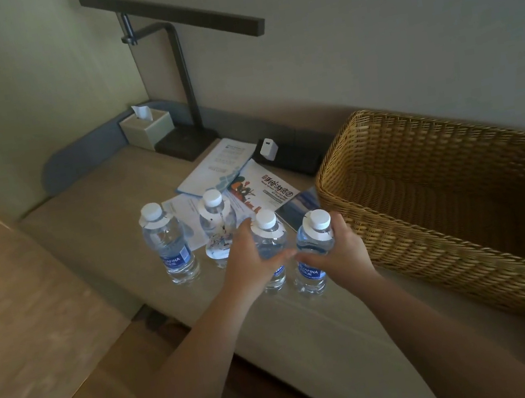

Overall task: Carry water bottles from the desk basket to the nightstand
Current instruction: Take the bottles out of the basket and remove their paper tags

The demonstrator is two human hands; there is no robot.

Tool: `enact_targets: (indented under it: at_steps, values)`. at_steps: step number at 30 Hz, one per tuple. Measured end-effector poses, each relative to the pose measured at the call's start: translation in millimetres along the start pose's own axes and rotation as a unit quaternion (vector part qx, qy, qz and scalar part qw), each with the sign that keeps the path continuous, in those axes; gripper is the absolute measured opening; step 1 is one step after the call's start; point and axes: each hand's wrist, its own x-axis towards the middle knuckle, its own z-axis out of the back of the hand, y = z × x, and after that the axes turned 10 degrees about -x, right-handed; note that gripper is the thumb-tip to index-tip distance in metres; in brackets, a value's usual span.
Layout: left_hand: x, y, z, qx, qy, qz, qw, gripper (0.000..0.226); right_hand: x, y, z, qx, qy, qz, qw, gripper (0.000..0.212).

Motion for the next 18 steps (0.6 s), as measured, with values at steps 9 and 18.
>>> enact_targets:
  at_steps: [9, 18]
  values:
    - [-43.0, -49.7, -22.9, 0.045, 0.011, -0.238, 0.970, 0.040, -11.3, -14.3, 24.8, -0.004, 0.032, 0.046, 0.998, 0.092]
    - [-40.9, -43.8, -55.8, 0.025, -0.030, -0.122, 0.992, 0.041, -2.3, 0.2, 42.2, 0.037, 0.027, 0.062, 0.997, 0.042]
